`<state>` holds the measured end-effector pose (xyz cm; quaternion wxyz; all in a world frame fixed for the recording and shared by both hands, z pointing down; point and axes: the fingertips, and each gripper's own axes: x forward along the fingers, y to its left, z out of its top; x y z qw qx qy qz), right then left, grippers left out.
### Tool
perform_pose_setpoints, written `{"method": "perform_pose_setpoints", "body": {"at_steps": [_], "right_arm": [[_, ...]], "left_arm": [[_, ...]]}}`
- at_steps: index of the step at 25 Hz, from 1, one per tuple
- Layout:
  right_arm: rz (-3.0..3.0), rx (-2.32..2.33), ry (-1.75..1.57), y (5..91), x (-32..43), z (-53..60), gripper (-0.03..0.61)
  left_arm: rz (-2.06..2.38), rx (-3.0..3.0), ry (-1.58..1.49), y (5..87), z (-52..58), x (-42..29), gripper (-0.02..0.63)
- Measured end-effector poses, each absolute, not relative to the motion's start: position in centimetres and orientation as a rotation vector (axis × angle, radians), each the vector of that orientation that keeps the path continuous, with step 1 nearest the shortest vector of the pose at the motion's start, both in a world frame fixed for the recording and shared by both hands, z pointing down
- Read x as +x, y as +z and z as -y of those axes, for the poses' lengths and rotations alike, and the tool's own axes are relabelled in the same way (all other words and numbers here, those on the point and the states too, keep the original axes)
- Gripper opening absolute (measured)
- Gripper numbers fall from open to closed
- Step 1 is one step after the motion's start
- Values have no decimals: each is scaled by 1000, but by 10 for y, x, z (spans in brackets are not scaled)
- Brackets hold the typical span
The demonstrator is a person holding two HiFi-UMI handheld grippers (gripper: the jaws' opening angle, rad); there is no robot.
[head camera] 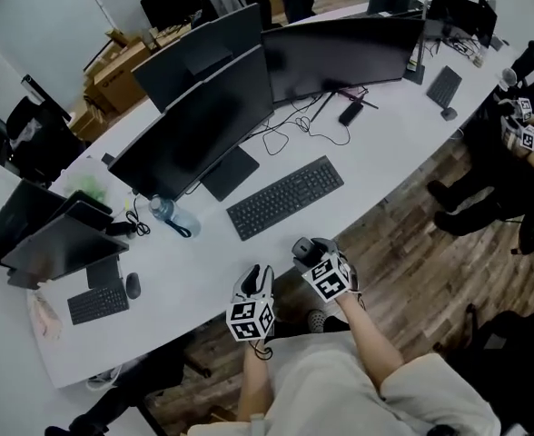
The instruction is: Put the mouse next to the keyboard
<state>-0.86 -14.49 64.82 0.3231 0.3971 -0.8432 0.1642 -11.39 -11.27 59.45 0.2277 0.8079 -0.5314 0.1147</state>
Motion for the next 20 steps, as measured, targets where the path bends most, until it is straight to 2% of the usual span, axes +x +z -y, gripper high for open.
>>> {"method": "perform_pose_setpoints", "body": {"at_steps": [10, 17, 20], "right_arm": [[2163, 1326, 549, 639, 112, 128, 290], [2147, 1461, 606, 638, 150, 131, 290], [2136, 1500, 616, 635, 164, 140, 290]], "left_arm": [[1337, 2361, 419, 581, 89, -28, 127], [1259, 2411, 510, 595, 86, -2, 126], [1230, 2446, 521, 598, 93, 11, 81]]}}
